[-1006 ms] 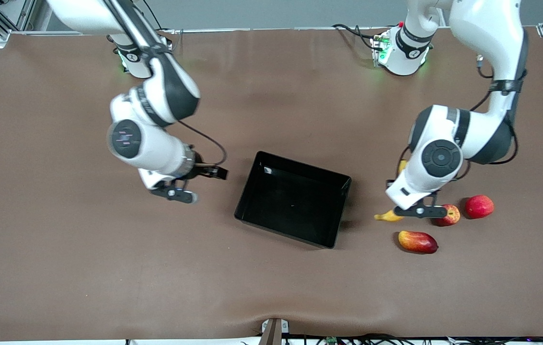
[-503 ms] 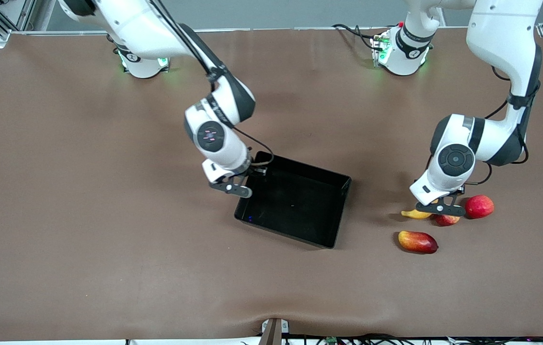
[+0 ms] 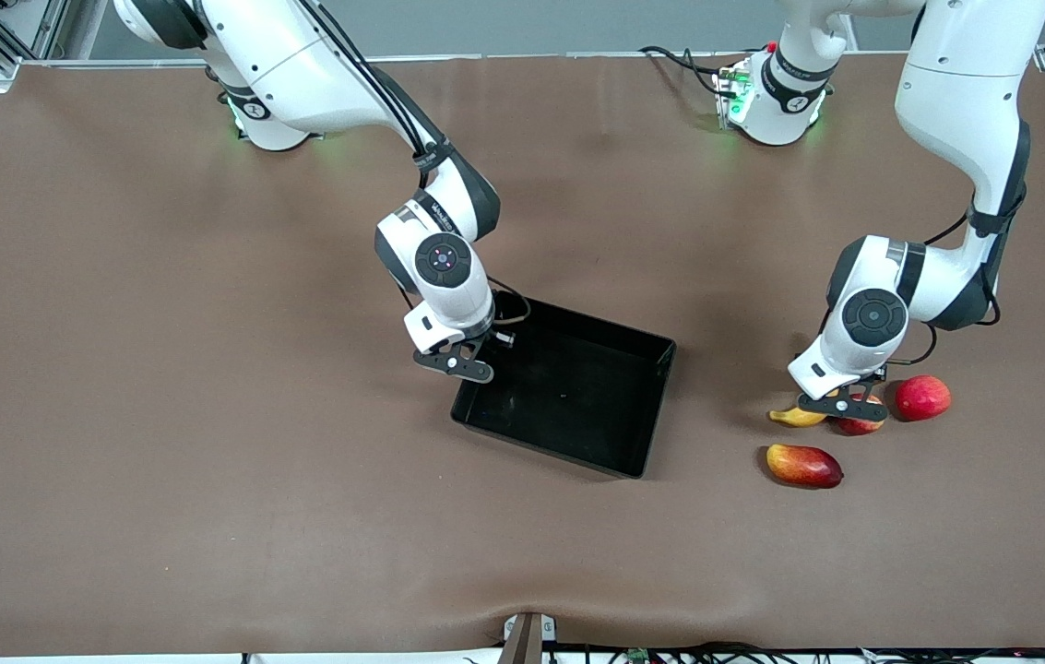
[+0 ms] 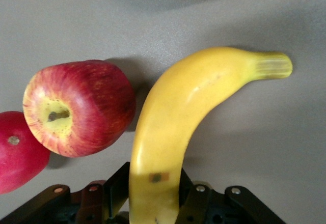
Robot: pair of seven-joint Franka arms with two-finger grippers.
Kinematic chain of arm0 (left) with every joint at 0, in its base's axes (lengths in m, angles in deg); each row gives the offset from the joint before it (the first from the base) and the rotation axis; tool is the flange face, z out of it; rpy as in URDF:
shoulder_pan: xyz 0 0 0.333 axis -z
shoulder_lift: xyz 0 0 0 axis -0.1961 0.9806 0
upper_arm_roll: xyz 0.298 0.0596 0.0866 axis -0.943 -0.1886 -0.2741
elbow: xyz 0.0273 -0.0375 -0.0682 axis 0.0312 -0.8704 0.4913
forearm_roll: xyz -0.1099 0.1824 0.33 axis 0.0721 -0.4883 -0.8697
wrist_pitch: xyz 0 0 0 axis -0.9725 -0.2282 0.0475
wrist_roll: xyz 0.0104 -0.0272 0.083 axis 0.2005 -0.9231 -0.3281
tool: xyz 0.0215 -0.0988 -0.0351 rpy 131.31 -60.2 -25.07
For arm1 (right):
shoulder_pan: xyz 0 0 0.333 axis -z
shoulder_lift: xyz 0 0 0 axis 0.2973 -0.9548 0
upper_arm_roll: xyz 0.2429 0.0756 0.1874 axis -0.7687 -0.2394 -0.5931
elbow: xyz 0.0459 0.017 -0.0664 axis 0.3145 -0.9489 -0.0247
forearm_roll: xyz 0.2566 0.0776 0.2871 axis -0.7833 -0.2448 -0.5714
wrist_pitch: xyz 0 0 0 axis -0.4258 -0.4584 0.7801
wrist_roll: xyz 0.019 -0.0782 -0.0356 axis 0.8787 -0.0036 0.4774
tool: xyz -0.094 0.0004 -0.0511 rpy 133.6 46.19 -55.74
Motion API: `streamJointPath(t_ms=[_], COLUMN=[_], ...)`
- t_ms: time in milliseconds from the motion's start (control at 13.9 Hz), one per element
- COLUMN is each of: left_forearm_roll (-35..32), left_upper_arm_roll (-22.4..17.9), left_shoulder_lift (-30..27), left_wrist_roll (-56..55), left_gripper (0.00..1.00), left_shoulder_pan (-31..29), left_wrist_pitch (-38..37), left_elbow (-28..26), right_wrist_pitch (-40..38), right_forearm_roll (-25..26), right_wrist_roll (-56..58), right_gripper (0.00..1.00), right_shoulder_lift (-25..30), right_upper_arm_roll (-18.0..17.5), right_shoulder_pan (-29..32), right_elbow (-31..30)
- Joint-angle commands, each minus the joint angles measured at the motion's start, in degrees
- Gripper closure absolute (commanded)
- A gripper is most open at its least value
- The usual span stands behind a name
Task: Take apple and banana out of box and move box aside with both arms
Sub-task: 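Set the banana by the apples while the right gripper grips the tray rim, then drag the tray with the right gripper while the left gripper withdraws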
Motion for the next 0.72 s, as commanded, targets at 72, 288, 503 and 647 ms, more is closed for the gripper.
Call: streamJointPath(t_ms=[72,288,503,647], left_forearm_roll=[-0.6,-0.5,-0.6,-0.6], left_upper_arm_roll=[1.0,2.5,3.0,3.3], left_shoulder_lift=[1.1,2.1,2.1,2.6], left_wrist_roll=[-2.0,-5.7,-5.6,-5.7], left_gripper=[0.88,0.85,0.8,0.72], left_shoulder_pan=[-0.5,-0.1,-0.5,-0.3], left_wrist_pitch=[0.9,1.5,1.5,1.6], left_elbow=[-0.1,0.0,-0.2,-0.1], right_wrist_pitch=[-0.5,-1.9,-11.9,-13.5], right_forearm_roll=[1.6,1.3,1.0,0.9], right_wrist_roll=[-2.0,-1.3,-0.9,1.3], right_gripper=[1.0,1.0,1.0,1.0], right_shoulder_lift=[0.4,1.5,5.0,7.2], right_upper_arm_roll=[0.0,-0.1,-0.2,-0.2], right_shoulder_pan=[0.4,1.5,5.2,7.8], right_elbow=[0.8,1.5,4.8,4.9])
